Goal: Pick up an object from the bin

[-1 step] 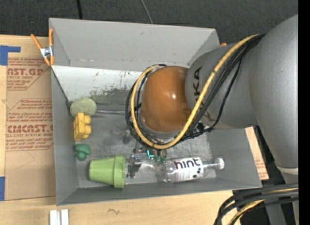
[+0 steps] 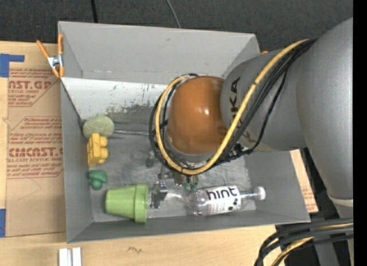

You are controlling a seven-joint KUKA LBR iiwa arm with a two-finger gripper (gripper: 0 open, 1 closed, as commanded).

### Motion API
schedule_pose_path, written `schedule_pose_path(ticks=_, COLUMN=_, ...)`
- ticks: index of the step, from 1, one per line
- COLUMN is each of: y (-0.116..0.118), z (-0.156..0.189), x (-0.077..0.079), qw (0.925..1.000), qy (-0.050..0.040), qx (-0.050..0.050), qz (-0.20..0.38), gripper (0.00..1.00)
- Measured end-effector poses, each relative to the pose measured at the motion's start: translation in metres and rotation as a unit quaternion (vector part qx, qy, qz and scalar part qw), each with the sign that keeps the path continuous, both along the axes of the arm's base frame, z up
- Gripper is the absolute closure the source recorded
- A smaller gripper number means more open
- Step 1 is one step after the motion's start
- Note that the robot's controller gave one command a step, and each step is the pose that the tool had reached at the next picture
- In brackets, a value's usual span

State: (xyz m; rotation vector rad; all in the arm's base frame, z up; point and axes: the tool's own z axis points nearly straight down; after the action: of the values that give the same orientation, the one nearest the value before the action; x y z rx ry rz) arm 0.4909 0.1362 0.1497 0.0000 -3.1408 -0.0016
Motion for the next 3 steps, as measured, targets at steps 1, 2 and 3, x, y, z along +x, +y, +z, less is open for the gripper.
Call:
schedule_pose_path(ticks=1, y=0.038, z=-0.045, x=-0.005, qw=0.9986, qy=-0.0023, qx=-0.001, qz=0.052, gripper=0.0)
schedule_pose_path(ticks=2, y=0.072, z=-0.04, x=-0.009, qw=0.9977, qy=0.0002, qx=0.0, qz=0.067, gripper=0.0)
schedule_pose_path(ticks=3, y=0.105, z=-0.037, x=-0.005, qw=0.9991, qy=-0.0012, qx=0.0, qz=0.042, gripper=0.0)
